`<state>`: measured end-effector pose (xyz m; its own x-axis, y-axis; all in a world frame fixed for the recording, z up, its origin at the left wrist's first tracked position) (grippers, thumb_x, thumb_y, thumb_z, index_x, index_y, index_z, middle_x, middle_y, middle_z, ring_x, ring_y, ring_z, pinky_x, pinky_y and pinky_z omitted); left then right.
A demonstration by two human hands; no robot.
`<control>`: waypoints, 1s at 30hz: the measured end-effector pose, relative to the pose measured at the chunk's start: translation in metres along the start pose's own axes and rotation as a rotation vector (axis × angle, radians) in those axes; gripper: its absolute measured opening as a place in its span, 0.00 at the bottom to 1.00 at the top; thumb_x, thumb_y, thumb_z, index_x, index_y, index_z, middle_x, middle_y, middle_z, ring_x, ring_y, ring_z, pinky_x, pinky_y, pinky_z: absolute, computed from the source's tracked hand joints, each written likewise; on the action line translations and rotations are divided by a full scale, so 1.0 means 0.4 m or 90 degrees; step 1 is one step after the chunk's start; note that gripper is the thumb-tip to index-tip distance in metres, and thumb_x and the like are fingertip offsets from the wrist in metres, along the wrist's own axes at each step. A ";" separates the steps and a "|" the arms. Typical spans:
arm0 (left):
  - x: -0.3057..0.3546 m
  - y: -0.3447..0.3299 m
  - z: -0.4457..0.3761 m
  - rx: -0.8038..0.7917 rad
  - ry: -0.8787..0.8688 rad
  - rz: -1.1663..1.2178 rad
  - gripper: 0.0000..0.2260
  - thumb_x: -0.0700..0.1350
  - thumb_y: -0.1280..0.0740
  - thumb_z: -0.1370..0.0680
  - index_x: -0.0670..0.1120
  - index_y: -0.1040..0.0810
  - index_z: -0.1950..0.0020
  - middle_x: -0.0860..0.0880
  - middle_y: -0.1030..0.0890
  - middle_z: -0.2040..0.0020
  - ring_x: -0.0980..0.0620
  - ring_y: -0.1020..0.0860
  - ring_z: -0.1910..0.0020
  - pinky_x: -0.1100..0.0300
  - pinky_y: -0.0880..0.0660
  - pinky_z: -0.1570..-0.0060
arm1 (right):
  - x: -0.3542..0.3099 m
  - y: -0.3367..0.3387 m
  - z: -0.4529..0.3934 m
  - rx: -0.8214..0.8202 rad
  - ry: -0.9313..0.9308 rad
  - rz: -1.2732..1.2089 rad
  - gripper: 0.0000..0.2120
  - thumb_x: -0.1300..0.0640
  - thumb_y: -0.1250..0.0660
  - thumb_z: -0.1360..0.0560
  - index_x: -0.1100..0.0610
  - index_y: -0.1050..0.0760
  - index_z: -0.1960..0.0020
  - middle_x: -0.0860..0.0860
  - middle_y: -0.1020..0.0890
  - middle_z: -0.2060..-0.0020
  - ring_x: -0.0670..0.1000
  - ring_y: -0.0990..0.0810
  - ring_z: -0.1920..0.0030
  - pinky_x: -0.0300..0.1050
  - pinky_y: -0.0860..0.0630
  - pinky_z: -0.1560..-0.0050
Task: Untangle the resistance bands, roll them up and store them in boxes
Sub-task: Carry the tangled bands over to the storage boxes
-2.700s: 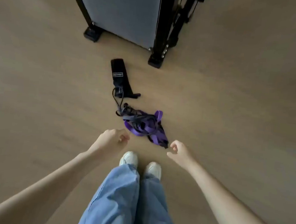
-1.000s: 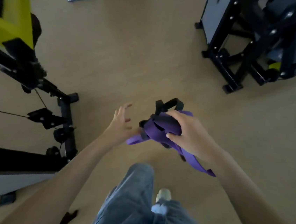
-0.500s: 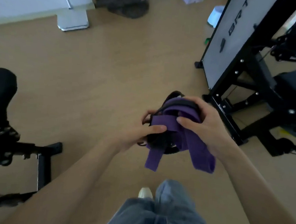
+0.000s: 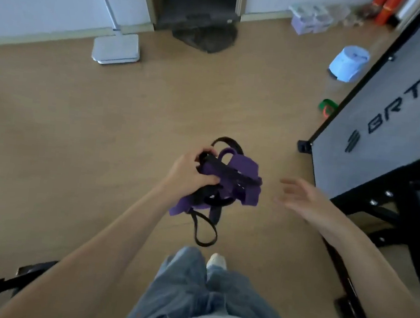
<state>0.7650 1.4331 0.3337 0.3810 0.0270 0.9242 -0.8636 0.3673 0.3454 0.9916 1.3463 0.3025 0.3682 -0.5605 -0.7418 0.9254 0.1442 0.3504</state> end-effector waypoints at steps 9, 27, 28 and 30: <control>0.244 0.057 -0.678 -0.192 -0.128 -0.009 0.24 0.33 0.26 0.34 0.55 0.25 0.46 0.63 0.21 0.52 0.58 0.21 0.49 0.63 0.24 0.47 | -0.418 0.154 -0.641 -0.129 0.231 -0.092 0.45 0.61 0.19 0.41 0.52 0.38 0.30 0.49 0.24 0.40 0.43 0.24 0.40 0.41 0.25 0.43; 0.314 -0.326 -2.062 -0.288 -0.083 -0.303 0.53 0.54 0.22 0.38 0.56 0.55 0.24 0.46 0.48 0.24 0.45 0.47 0.26 0.49 0.43 0.30 | -0.644 1.071 -1.577 0.188 0.058 -0.430 0.21 0.67 0.27 0.34 0.55 0.25 0.44 0.53 0.17 0.51 0.52 0.19 0.52 0.47 0.24 0.51; 0.330 -0.336 -2.117 -0.271 -0.107 -0.367 0.54 0.56 0.22 0.38 0.58 0.58 0.26 0.46 0.53 0.23 0.45 0.51 0.25 0.48 0.46 0.30 | -0.666 1.109 -1.618 0.140 0.056 -0.404 0.22 0.67 0.26 0.35 0.55 0.25 0.43 0.54 0.17 0.51 0.53 0.19 0.52 0.47 0.24 0.52; 0.374 -0.359 -2.224 -0.248 -0.155 -0.427 0.54 0.58 0.23 0.39 0.62 0.61 0.29 0.50 0.59 0.23 0.46 0.56 0.24 0.48 0.47 0.30 | -0.708 1.193 -1.689 0.054 0.061 -0.343 0.24 0.65 0.26 0.38 0.56 0.24 0.43 0.53 0.17 0.53 0.53 0.19 0.53 0.45 0.24 0.53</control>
<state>1.2397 2.2115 0.2769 0.6554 -0.4999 0.5662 -0.2838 0.5317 0.7980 1.3892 2.1248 0.2936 -0.1449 -0.4601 -0.8760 0.9762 -0.2107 -0.0509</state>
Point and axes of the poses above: each hand's wrist, its own z-axis away from the middle knuckle, its own y-axis out of the back of the hand, x = y × z, the point moved 8 cm from there along -z, towards the middle knuckle
